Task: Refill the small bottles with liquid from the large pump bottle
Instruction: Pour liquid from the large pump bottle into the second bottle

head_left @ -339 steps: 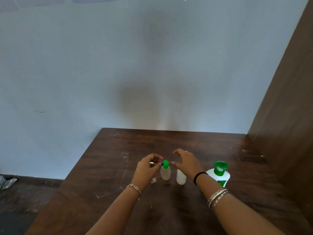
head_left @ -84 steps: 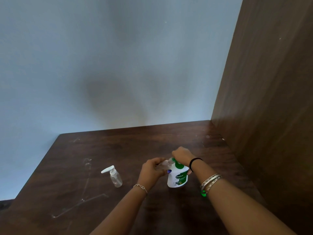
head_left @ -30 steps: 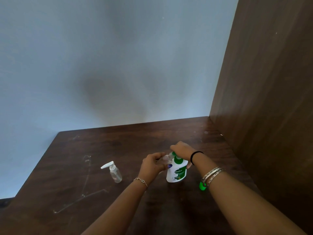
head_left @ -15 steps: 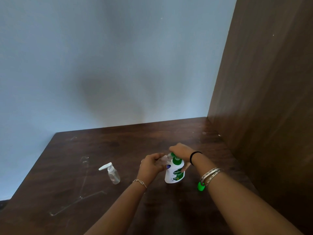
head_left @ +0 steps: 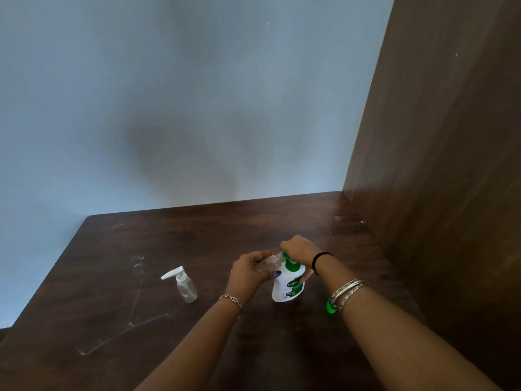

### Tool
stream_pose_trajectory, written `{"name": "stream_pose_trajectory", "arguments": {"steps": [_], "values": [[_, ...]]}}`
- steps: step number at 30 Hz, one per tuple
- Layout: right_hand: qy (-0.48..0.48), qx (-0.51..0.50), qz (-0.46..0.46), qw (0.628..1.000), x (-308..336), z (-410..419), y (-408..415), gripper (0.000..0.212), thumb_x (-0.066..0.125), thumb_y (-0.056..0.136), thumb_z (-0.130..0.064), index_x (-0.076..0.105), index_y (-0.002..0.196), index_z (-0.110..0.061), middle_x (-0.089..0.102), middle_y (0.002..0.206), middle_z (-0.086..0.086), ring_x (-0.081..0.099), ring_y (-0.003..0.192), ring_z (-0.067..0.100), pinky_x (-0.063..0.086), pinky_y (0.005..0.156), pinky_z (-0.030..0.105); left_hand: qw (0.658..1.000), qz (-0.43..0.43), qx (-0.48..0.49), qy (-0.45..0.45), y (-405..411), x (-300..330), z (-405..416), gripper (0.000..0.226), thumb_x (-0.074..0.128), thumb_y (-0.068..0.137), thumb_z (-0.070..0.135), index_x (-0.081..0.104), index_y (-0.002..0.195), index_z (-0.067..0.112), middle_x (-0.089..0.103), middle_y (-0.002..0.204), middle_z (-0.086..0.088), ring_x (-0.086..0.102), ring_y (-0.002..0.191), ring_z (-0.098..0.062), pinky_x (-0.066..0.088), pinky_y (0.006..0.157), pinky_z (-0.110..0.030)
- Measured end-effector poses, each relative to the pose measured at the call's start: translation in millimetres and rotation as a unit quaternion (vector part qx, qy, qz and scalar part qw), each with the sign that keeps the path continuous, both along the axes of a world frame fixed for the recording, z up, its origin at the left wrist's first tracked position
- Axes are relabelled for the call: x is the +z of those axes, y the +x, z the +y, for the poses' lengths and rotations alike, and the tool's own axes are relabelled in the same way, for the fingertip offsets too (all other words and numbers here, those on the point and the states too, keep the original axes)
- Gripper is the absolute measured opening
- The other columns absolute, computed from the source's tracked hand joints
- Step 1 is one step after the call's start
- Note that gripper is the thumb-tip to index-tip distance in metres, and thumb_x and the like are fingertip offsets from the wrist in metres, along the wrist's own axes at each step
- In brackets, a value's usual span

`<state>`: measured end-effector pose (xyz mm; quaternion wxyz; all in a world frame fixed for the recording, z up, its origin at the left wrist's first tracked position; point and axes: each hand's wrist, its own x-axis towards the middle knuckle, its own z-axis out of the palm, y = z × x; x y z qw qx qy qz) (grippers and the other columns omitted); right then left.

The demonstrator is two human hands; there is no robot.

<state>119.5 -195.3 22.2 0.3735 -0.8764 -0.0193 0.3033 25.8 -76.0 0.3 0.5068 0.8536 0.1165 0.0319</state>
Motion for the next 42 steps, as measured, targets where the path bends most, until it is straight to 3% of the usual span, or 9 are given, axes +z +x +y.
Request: {"name": "stream_pose_trajectory", "arguments": {"steps": [4, 9, 16, 22, 27, 32, 35, 37, 42], "values": [[-0.044, 0.002, -0.066, 0.997, -9.9, 5.1, 0.3, 0.029, 0.045, 0.087, -0.022, 0.044, 0.06, -0.012, 0.05, 0.074, 0.009, 0.052, 0.072, 0.026, 0.042, 0.061, 0.029, 1.0, -0.005, -0.003, 0.002, -1.3, -2.5, 2.5, 0.042, 0.074, 0.071, 0.01, 0.064, 0.111, 0.012, 0.065, 0.096, 0.003, 0.057, 0.089, -0.005, 0.042, 0.073, -0.012], [0.0, 0.021, -0.01, 1.0, -1.5, -0.2, 3.9, 0.027, 0.044, 0.089, -0.021, 0.046, 0.064, -0.01, 0.047, 0.071, 0.008, 0.047, 0.063, 0.02, 0.04, 0.048, 0.026, 1.0, 0.003, -0.007, -0.006, 0.8, -1.3, 1.8, 0.042, 0.075, 0.069, 0.014, 0.064, 0.11, 0.016, 0.065, 0.092, 0.006, 0.06, 0.09, -0.007, 0.043, 0.076, -0.015], [-0.027, -0.031, -0.091, 0.995, -12.2, 5.7, -2.1, 0.026, 0.047, 0.085, -0.024, 0.048, 0.063, -0.01, 0.053, 0.074, 0.01, 0.053, 0.071, 0.028, 0.043, 0.064, 0.031, 1.0, 0.001, -0.001, 0.003, -0.3, -1.9, 4.8, 0.042, 0.072, 0.071, 0.006, 0.063, 0.112, 0.01, 0.062, 0.092, 0.004, 0.057, 0.086, -0.006, 0.038, 0.06, 0.007], [0.021, 0.005, 0.025, 0.999, 4.9, -1.1, 0.9, 0.023, 0.045, 0.089, -0.022, 0.05, 0.073, -0.008, 0.049, 0.075, 0.01, 0.054, 0.072, 0.027, 0.045, 0.051, 0.033, 1.0, -0.001, -0.01, -0.005, 2.7, -0.3, 2.8, 0.04, 0.072, 0.071, 0.007, 0.064, 0.11, 0.012, 0.066, 0.094, 0.001, 0.06, 0.085, -0.006, 0.041, 0.06, 0.004], [-0.04, -0.026, -0.066, 0.997, -6.4, 5.4, -2.5, 0.025, 0.046, 0.087, -0.022, 0.046, 0.065, -0.01, 0.054, 0.082, 0.012, 0.053, 0.075, 0.027, 0.041, 0.062, 0.03, 1.0, -0.003, -0.006, 0.005, 2.6, -1.9, 4.0, 0.042, 0.072, 0.071, 0.005, 0.063, 0.111, 0.009, 0.065, 0.096, 0.001, 0.057, 0.087, -0.006, 0.039, 0.062, 0.005], [-0.009, 0.004, 0.003, 1.0, 4.3, 2.3, -2.7, 0.022, 0.045, 0.088, -0.025, 0.05, 0.074, -0.009, 0.053, 0.095, 0.017, 0.056, 0.085, 0.033, 0.046, 0.051, 0.03, 1.0, 0.005, -0.009, 0.007, 3.0, -1.9, 4.4, 0.045, 0.073, 0.07, 0.008, 0.062, 0.114, 0.011, 0.067, 0.099, 0.0, 0.058, 0.089, -0.005, 0.041, 0.064, -0.002], [0.024, 0.002, 0.055, 0.998, 9.8, -2.1, -2.1, 0.021, 0.044, 0.089, -0.025, 0.053, 0.091, -0.005, 0.053, 0.101, 0.02, 0.058, 0.095, 0.043, 0.055, 0.056, 0.041, 1.0, 0.005, -0.006, -0.001, 4.4, -0.8, 2.8, 0.045, 0.073, 0.07, 0.007, 0.062, 0.114, 0.012, 0.063, 0.094, 0.005, 0.059, 0.09, -0.007, 0.04, 0.061, 0.005], [0.011, -0.008, 0.023, 1.0, 7.2, 0.4, -4.4, 0.021, 0.044, 0.088, -0.023, 0.053, 0.083, -0.005, 0.054, 0.098, 0.019, 0.058, 0.089, 0.039, 0.052, 0.054, 0.035, 1.0, 0.006, -0.005, 0.003, 4.4, -1.8, 3.2, 0.045, 0.073, 0.07, 0.007, 0.062, 0.113, 0.011, 0.064, 0.095, 0.003, 0.059, 0.09, -0.007, 0.04, 0.062, 0.005], [-0.026, -0.017, -0.039, 0.999, 2.7, 3.5, -8.9, 0.021, 0.045, 0.087, -0.025, 0.052, 0.086, -0.005, 0.054, 0.09, 0.015, 0.057, 0.081, 0.031, 0.055, 0.076, 0.043, 1.0, 0.01, -0.007, 0.006, 3.3, -2.4, 5.0, 0.046, 0.072, 0.07, 0.005, 0.061, 0.115, 0.009, 0.066, 0.106, -0.004, 0.057, 0.092, -0.007, 0.043, 0.079, -0.015]]}}
